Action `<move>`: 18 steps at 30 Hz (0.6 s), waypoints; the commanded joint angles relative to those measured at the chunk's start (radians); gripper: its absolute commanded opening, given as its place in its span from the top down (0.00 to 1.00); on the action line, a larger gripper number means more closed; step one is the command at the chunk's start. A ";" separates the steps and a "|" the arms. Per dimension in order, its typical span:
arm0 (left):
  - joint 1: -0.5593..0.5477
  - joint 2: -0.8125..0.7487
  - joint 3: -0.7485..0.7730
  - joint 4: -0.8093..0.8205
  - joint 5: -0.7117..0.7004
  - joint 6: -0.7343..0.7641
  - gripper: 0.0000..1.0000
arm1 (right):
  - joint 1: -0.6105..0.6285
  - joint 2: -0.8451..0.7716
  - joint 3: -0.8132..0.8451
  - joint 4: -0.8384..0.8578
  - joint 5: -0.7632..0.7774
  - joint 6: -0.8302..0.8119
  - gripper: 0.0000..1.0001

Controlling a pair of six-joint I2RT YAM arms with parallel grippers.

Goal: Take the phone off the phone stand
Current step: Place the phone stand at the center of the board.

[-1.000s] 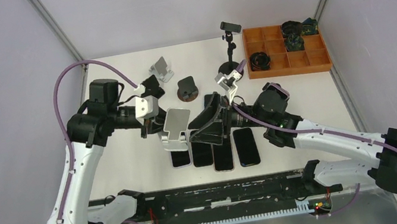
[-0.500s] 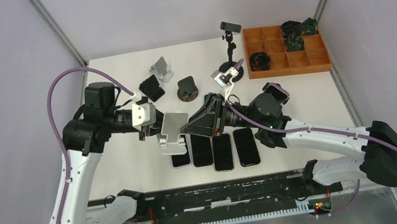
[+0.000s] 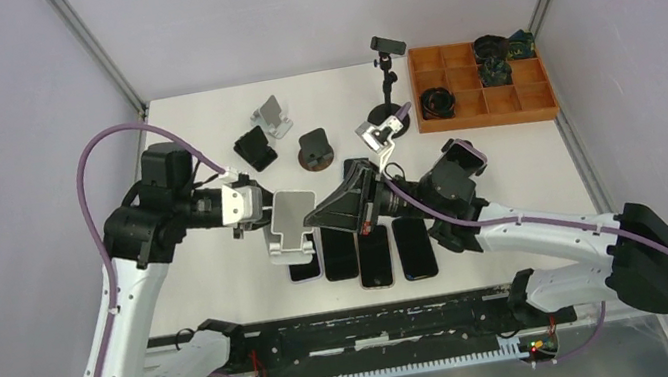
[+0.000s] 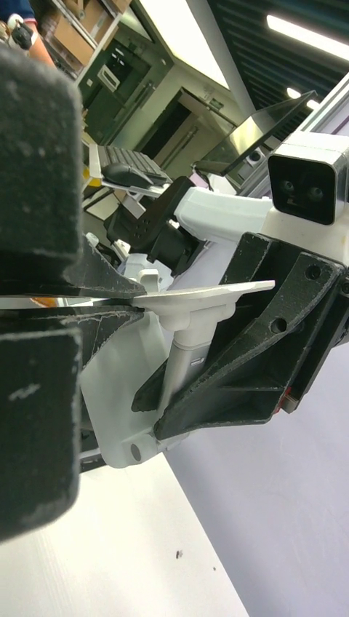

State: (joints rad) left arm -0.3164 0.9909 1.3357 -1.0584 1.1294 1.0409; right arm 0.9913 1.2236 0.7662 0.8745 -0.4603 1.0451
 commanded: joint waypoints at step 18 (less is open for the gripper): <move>0.004 0.075 0.048 -0.141 -0.094 0.066 0.17 | 0.002 -0.162 0.035 -0.532 0.189 -0.715 1.00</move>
State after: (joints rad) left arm -0.3088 1.0393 1.3384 -1.0679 1.0206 1.0080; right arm 1.0061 1.0710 0.7662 0.4793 -0.3447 0.5251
